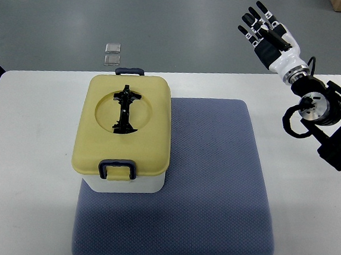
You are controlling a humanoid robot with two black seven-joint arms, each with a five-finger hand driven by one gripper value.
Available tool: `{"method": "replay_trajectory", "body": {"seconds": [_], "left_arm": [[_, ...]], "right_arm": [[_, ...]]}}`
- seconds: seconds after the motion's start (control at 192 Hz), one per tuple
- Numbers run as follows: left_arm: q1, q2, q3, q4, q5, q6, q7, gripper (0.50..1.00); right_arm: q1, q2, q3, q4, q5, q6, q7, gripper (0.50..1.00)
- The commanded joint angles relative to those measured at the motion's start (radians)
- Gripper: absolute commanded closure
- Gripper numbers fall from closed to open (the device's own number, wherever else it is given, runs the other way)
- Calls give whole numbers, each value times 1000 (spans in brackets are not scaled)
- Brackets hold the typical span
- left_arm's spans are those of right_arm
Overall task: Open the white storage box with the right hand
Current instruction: 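Move the right hand over the yellow lid toward its black handle, then lower the right hand and grasp the black handle on the yellow lid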
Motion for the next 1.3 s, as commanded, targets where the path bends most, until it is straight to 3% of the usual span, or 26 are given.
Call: {"method": "replay_trajectory", "body": {"seconds": [0.0, 0.24, 0.386, 0.501, 0.621, 0.778, 1.295], "left_arm": [[1, 0, 0, -1, 0, -1, 0, 500], [1, 0, 0, -6, 0, -5, 0, 500], [-1, 0, -2, -3, 0, -7, 0, 500], [-1, 0, -2, 0, 0, -13, 0, 500], [-1, 0, -2, 0, 0, -14, 0, 500], [-1, 0, -2, -3, 0, -14, 0, 500], [-1, 0, -2, 2, 0, -14, 0, 500]], "right_arm": [[87, -38, -84, 43, -241, 1, -1, 568], [392, -83, -500, 106, -666, -19, 33, 568], [543, -90, -719, 215, -849, -132, 183, 568], [630, -83, -865, 279, -1016, -281, 312, 570], [662, -64, -946, 282, -1143, -405, 312, 572], [662, -32, -995, 282, -1182, -500, 312, 572], [632, 40, -998, 282, -1168, -516, 312, 572]]}}
